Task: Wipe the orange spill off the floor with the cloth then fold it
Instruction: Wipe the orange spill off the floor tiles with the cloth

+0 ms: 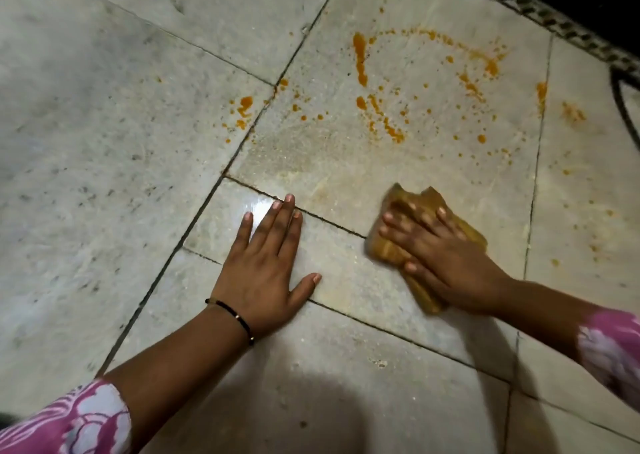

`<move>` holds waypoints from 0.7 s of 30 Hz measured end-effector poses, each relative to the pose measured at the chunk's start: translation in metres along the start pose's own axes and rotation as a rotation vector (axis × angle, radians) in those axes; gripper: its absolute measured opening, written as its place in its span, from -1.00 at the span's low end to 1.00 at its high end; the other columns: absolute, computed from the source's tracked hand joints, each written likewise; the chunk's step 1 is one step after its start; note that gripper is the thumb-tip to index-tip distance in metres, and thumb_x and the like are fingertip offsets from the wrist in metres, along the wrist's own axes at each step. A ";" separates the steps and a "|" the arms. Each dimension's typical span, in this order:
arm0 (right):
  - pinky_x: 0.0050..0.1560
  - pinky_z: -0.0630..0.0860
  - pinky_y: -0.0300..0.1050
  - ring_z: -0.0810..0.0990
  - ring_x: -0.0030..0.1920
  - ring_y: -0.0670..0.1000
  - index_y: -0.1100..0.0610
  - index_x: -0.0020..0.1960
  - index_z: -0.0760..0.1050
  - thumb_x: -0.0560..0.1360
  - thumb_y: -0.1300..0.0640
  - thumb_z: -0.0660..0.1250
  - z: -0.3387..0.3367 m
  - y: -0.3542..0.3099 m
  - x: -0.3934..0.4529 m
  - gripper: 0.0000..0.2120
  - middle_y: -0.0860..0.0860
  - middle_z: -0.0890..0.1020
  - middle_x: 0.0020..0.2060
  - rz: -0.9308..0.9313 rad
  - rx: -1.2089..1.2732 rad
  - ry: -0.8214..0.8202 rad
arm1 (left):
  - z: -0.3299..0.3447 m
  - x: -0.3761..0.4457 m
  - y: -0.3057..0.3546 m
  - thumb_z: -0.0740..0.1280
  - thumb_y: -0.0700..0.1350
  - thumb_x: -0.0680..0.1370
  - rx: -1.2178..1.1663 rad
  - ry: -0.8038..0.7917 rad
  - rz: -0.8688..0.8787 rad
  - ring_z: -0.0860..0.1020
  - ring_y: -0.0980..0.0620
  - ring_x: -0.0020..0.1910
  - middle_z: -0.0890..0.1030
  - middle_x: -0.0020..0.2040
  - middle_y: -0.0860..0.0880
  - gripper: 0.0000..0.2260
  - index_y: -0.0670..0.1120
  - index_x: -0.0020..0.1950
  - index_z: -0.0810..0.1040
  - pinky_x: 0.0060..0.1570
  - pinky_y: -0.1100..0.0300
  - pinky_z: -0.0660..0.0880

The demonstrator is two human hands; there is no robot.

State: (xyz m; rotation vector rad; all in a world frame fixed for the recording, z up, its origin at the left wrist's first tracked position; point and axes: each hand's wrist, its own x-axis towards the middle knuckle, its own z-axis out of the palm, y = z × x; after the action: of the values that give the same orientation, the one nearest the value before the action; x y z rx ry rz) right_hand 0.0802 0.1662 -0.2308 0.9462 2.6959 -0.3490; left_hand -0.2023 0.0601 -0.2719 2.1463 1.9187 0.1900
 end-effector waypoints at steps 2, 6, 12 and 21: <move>0.46 -0.16 0.07 -0.03 0.53 0.01 -0.15 0.54 -0.07 0.59 -0.23 -0.13 0.009 0.005 -0.040 -0.46 -0.15 0.00 0.54 0.072 -0.019 -0.034 | 0.001 0.001 0.001 0.01 0.25 0.54 -0.007 0.001 0.030 -0.02 -0.04 0.53 0.01 0.56 -0.13 -0.30 -0.17 0.54 0.04 0.46 -0.09 -0.07; 0.43 -0.17 0.20 0.03 0.51 0.08 -0.20 0.52 -0.12 0.50 -0.35 -0.19 0.005 0.027 -0.018 -0.38 -0.12 -0.01 0.54 0.596 0.052 0.120 | -0.002 0.000 0.004 0.02 0.21 0.54 0.001 -0.002 0.049 -0.03 -0.04 0.53 -0.01 0.56 -0.11 -0.32 -0.17 0.54 0.04 0.46 -0.09 -0.11; 0.43 -0.31 0.10 -0.16 0.53 0.07 -0.08 0.54 0.00 0.59 -0.21 -0.11 -0.004 0.014 0.031 -0.44 -0.06 0.00 0.55 0.508 0.180 0.128 | -0.020 -0.004 0.034 0.08 0.24 0.48 -0.016 -0.009 0.181 0.04 -0.11 0.51 0.04 0.54 -0.20 -0.23 -0.24 0.52 0.08 0.42 -0.09 -0.08; 0.44 -0.28 0.04 -0.42 0.47 -0.05 -0.35 0.27 -0.63 0.18 -0.55 -0.54 -0.011 0.063 -0.125 -0.28 -0.34 -0.53 0.30 0.205 0.011 -0.493 | -0.055 0.044 0.032 -0.34 0.36 0.34 0.301 -0.256 0.350 -0.27 0.06 0.50 -0.30 0.52 -0.02 -0.21 -0.05 0.43 -0.41 0.43 -0.02 -0.30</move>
State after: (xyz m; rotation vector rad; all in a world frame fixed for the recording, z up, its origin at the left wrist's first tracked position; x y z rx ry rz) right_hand 0.2126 0.1456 -0.1886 0.9776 2.1368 -0.4818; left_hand -0.1813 0.1061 -0.2140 2.5442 1.4980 -0.3170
